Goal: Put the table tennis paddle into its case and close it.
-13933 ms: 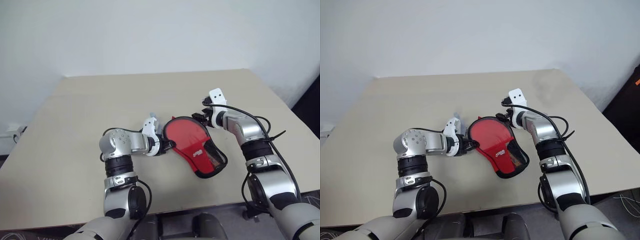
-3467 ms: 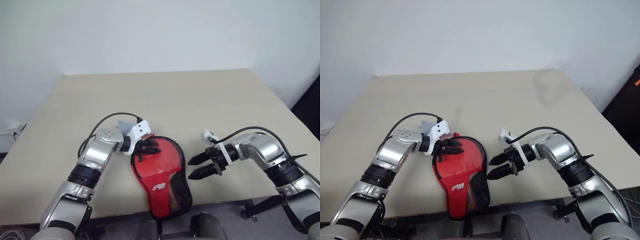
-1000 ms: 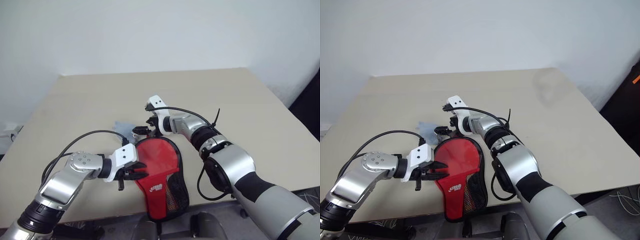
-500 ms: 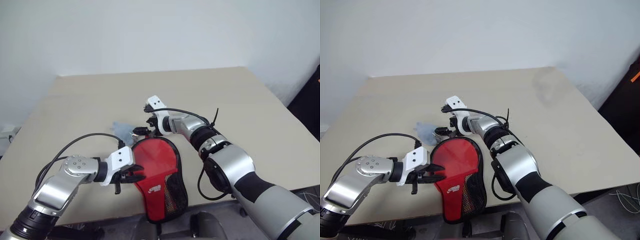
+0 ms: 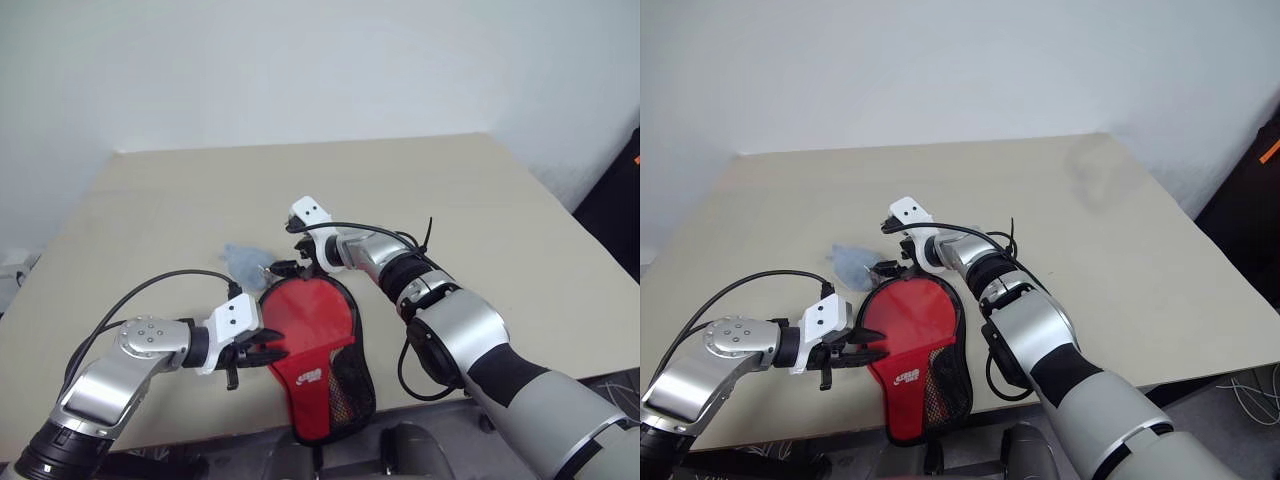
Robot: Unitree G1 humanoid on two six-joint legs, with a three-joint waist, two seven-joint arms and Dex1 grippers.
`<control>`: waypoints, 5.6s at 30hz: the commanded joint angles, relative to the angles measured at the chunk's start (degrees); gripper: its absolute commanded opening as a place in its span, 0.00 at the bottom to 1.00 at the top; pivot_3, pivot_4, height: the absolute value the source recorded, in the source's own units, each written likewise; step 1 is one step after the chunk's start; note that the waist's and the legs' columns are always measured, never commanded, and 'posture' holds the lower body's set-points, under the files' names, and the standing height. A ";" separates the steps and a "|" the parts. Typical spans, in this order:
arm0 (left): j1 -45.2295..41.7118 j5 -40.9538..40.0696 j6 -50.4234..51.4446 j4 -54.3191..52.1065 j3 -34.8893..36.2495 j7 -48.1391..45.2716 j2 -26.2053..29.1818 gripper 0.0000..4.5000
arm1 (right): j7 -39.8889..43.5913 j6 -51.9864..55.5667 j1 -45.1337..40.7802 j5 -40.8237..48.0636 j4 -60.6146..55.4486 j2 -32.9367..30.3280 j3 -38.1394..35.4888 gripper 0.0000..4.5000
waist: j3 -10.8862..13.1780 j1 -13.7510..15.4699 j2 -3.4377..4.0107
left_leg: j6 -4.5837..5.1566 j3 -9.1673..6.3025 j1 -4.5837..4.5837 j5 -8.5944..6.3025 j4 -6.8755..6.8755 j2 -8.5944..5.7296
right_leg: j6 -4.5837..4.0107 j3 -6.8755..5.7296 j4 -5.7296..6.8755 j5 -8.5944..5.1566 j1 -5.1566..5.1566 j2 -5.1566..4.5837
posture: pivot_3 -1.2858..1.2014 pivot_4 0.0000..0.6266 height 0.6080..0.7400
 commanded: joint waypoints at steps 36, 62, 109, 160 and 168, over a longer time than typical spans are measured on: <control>-22.89 -7.32 19.15 24.56 3.73 -7.63 1.66 0.01 | 6.50 27.77 20.55 8.48 -50.68 -16.88 -1.93 1.00 | -0.04 -0.40 -0.15 | -0.20 0.13 -0.06 0.15 0.14 0.39 | -0.11 0.13 0.03 0.24 -0.02 0.45 | 0.52 0.00 0.61; -26.18 -11.60 39.21 30.12 5.54 -1.89 -2.15 0.58 | 2.59 28.08 24.01 9.77 -51.98 -15.92 -0.61 1.00 | -0.05 -0.43 -0.17 | -0.31 0.08 -0.05 0.23 0.17 0.50 | -0.27 0.17 0.03 0.34 -0.04 0.61 | 0.52 0.00 0.61; -32.12 -13.25 46.97 32.45 2.72 5.34 -18.57 0.58 | -2.13 26.51 24.91 10.27 -51.12 -16.55 -1.22 1.00 | -0.07 1.07 -0.15 | -0.30 -0.17 -0.02 0.41 0.26 0.42 | -0.45 0.11 -0.07 0.44 0.24 0.64 | 0.52 0.00 0.61; -18.54 12.78 -1.85 18.78 -19.13 2.12 -15.20 0.40 | -5.58 10.45 -0.01 8.82 -12.86 -4.14 -9.30 1.00 | -0.13 -0.15 -0.04 | -0.32 -0.17 0.07 0.44 0.10 0.53 | -0.70 0.13 -0.09 0.46 0.13 0.78 | 0.52 0.00 0.61; -16.79 13.18 -0.96 17.08 -18.72 3.34 -15.61 0.40 | -7.59 6.00 -2.29 5.95 -5.28 2.85 -8.54 1.00 | -0.36 0.35 -0.03 | -0.34 -0.21 0.09 0.42 0.11 0.55 | -0.71 0.07 -0.20 0.45 0.19 0.74 | 0.52 0.00 0.61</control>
